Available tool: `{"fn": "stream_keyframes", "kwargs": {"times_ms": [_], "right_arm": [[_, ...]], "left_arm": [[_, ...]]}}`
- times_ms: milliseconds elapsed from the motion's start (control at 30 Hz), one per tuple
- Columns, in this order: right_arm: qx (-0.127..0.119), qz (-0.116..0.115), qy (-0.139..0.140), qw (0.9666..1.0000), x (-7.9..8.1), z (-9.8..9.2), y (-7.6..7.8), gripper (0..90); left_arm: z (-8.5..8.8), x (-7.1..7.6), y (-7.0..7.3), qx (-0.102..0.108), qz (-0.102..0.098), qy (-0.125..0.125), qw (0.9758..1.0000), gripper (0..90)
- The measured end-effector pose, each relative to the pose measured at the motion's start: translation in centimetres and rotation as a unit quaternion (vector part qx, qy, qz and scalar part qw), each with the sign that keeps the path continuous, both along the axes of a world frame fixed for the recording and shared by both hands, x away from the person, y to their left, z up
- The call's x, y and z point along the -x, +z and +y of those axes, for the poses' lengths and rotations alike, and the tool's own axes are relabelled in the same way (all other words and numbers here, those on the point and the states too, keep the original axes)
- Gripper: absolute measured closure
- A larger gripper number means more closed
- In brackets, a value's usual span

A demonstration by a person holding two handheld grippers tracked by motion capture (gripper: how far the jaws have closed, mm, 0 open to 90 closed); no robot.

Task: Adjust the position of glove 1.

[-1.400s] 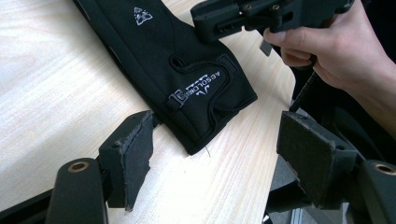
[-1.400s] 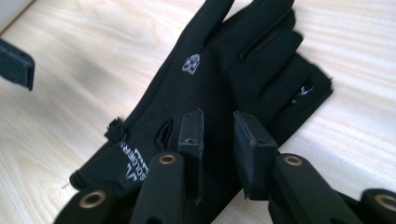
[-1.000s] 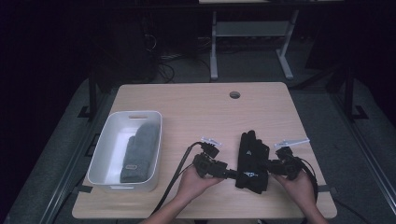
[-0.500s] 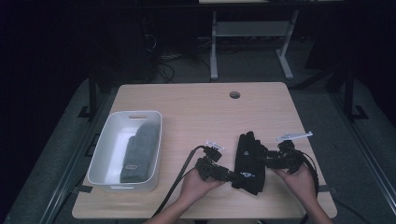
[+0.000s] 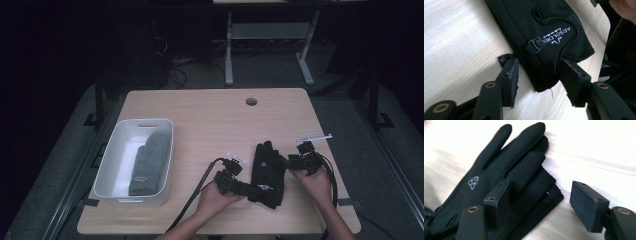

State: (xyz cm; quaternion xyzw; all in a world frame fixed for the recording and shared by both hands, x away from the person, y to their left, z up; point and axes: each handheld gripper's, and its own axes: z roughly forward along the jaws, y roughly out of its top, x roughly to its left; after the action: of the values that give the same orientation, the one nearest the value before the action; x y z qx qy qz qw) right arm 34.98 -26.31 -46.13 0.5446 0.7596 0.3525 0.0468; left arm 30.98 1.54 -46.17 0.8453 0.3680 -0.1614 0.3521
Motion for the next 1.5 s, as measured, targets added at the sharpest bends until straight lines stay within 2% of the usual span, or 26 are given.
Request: {"fn": "stream_keyframes", "kwargs": {"times_ms": [167, 267, 333, 500, 600, 700, 800, 867, 1100, 1200, 1267, 1500], "right_arm": [[-0.002, 0.002, 0.003, 1.0, -0.2, 0.0, -0.2, 33.7], [-0.002, 0.002, 0.009, 1.0, -0.1, 0.2, -0.2, 38.7], [0.004, -0.003, 0.014, 0.9999, -0.1, 0.4, -0.2, 43.5], [-0.018, 0.007, 0.02, 0.9996, -0.1, 0.4, -0.4, 57.0], [-0.038, 0.016, 0.016, 0.999, -0.1, 0.3, -0.6, 63.7], [-0.056, 0.02, 0.013, 0.9981, -0.1, 0.1, -0.7, 69.6], [-0.073, 0.019, 0.01, 0.9971, -0.1, -0.1, -0.5, 74.9], [-0.076, 0.016, 0.008, 0.997, 0.0, -0.2, -0.4, 77.6], [-0.09, 0.018, 0.004, 0.9958, 0.1, -0.3, -0.2, 79.0], [-0.101, 0.016, 0.005, 0.9948, 0.2, -0.2, 0.1, 79.2], [-0.102, 0.012, 0.006, 0.9947, 0.2, -0.2, 0.3, 79.3], [-0.117, 0.013, 0.008, 0.993, 0.4, 0.1, 0.8, 79.3]], "left_arm": [[-0.4, 0.1, 0.0, -0.01, -0.009, -0.01, 0.9999, 55.8], [-0.5, 0.1, 0.0, -0.022, -0.016, -0.021, 0.9994, 61.6], [-0.7, 0.1, 0.0, -0.02, -0.013, -0.018, 0.9996, 64.7], [-0.9, 0.0, -0.1, -0.019, -0.013, -0.02, 0.9995, 73.6], [-0.9, -0.3, -0.3, -0.014, -0.007, -0.023, 0.9996, 77.7], [-0.6, -0.6, -0.6, -0.003, 0.007, -0.022, 0.9997, 80.1], [-0.5, -0.6, -0.6, 0.003, 0.004, -0.023, 0.9997, 81.0], [-0.4, -0.6, -0.5, 0.001, 0.001, -0.023, 0.9997, 81.3], [0.1, -0.5, -0.5, 0.007, 0.002, -0.015, 0.9999, 82.1], [0.5, -0.5, -0.3, 0.003, -0.005, -0.022, 0.9998, 82.2], [0.7, -0.5, -0.1, 0.011, -0.002, -0.012, 0.9999, 82.3], [1.6, -0.3, 0.3, 0.014, -0.009, -0.006, 0.9998, 82.2]]}}
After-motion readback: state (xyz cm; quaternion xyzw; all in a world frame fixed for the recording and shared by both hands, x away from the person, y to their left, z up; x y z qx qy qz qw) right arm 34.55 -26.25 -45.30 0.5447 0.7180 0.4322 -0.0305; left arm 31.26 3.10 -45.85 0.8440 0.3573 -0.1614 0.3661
